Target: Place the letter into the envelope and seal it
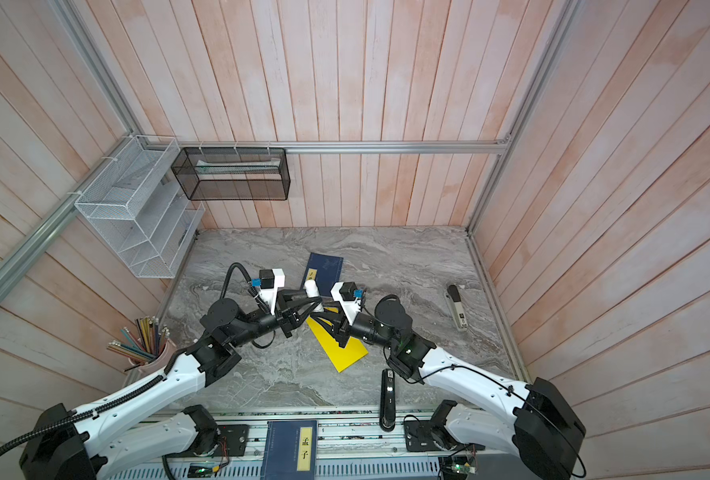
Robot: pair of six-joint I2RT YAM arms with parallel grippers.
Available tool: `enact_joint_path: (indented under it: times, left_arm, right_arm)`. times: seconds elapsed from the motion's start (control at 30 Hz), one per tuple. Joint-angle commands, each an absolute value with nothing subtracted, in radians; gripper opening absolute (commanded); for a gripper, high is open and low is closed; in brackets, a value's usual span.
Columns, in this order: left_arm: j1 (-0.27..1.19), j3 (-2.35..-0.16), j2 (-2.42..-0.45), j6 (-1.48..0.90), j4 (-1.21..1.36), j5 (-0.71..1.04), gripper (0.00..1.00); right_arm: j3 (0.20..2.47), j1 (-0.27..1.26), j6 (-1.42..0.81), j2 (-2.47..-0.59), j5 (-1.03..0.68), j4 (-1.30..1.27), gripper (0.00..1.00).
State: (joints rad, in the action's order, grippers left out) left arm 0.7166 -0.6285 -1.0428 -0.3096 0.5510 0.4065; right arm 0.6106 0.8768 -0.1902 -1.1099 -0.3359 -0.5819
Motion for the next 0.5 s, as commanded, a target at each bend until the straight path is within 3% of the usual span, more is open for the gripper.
enact_joint_path:
  times: [0.0, 0.47]
  left_arm:
    - [0.729, -0.629, -1.026, -0.276, 0.545, 0.348, 0.0]
    - [0.833, -0.63, -1.027, -0.193, 0.54, -0.002, 0.0]
  right_arm:
    - [0.635, 0.914, -0.152, -1.083, -0.186, -0.601, 0.0]
    - [0.691, 1.202, 0.031, -1.149, 0.396, -0.626, 0.0]
